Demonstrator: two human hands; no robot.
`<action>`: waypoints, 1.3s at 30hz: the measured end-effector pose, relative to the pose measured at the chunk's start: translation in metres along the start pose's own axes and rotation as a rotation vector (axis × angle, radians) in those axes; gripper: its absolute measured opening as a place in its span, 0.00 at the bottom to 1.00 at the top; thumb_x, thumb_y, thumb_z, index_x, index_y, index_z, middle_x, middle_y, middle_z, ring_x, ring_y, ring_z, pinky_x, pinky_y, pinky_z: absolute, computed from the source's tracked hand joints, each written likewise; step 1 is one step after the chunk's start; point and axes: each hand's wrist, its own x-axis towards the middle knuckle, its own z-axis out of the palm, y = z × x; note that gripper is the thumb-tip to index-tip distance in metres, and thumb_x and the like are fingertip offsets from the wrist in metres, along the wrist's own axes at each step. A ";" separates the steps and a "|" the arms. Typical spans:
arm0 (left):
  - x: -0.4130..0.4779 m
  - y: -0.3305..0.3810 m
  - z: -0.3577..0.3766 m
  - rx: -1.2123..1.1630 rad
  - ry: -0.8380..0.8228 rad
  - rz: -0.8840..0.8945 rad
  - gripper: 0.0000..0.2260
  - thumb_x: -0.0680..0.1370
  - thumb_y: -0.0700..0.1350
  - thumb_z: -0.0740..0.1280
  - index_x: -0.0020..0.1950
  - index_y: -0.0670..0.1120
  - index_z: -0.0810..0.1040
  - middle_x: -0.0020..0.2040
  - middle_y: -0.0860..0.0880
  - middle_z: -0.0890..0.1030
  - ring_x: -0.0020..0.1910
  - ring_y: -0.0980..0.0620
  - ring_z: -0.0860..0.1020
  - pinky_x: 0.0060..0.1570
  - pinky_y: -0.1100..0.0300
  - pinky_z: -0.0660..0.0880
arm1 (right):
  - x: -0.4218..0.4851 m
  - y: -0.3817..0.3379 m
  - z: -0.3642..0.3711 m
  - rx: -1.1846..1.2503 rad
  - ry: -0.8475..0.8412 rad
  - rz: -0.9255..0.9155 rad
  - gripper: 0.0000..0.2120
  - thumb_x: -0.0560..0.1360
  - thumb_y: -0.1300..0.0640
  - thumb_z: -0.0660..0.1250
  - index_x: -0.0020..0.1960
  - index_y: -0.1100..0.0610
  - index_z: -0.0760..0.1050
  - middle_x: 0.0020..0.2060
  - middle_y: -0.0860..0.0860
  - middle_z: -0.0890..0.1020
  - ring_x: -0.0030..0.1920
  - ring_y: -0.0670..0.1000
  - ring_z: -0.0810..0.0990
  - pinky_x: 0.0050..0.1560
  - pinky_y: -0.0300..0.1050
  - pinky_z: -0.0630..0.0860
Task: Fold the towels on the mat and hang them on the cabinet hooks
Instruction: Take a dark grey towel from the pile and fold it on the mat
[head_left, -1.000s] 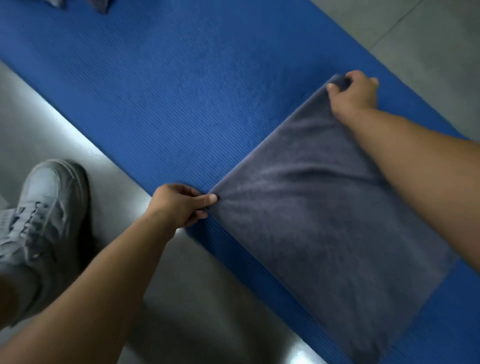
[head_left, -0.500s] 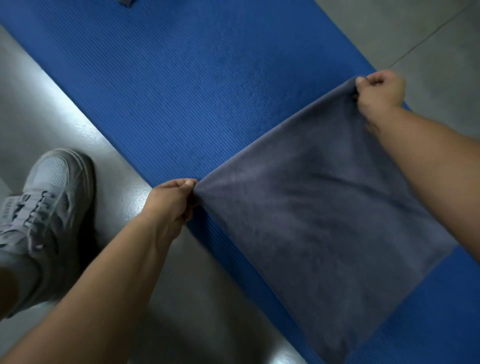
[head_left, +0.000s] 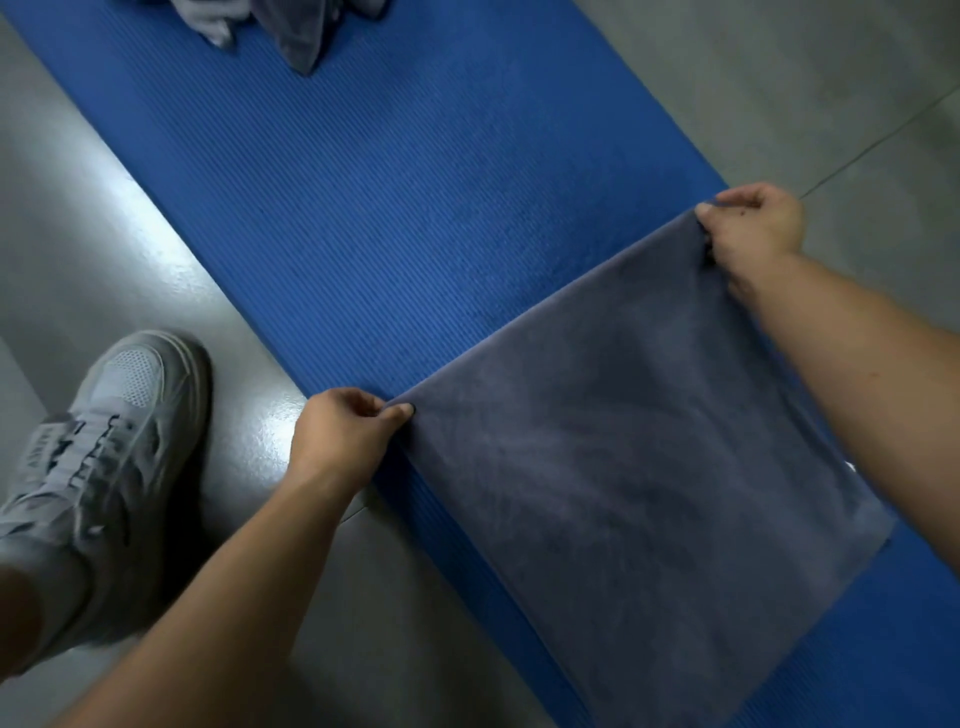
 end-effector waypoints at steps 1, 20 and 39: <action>0.000 0.001 -0.001 -0.022 0.015 -0.010 0.13 0.71 0.53 0.78 0.36 0.46 0.80 0.35 0.48 0.84 0.39 0.47 0.83 0.46 0.46 0.82 | 0.002 -0.002 0.001 0.011 0.012 0.014 0.08 0.73 0.57 0.73 0.47 0.49 0.75 0.34 0.47 0.79 0.28 0.42 0.77 0.36 0.41 0.77; -0.007 0.046 -0.002 -0.513 -0.060 0.449 0.02 0.75 0.40 0.76 0.46 0.46 0.84 0.41 0.46 0.84 0.41 0.54 0.79 0.46 0.60 0.78 | -0.002 -0.087 0.015 0.267 -0.008 -0.056 0.13 0.72 0.49 0.74 0.37 0.50 0.71 0.32 0.45 0.75 0.31 0.43 0.74 0.35 0.42 0.76; -0.129 -0.041 0.125 0.466 -0.556 1.035 0.07 0.73 0.57 0.75 0.45 0.55 0.84 0.42 0.59 0.81 0.42 0.60 0.77 0.44 0.69 0.68 | -0.063 0.155 -0.152 -0.080 0.177 0.171 0.19 0.69 0.71 0.59 0.47 0.52 0.82 0.39 0.47 0.80 0.37 0.40 0.76 0.36 0.26 0.72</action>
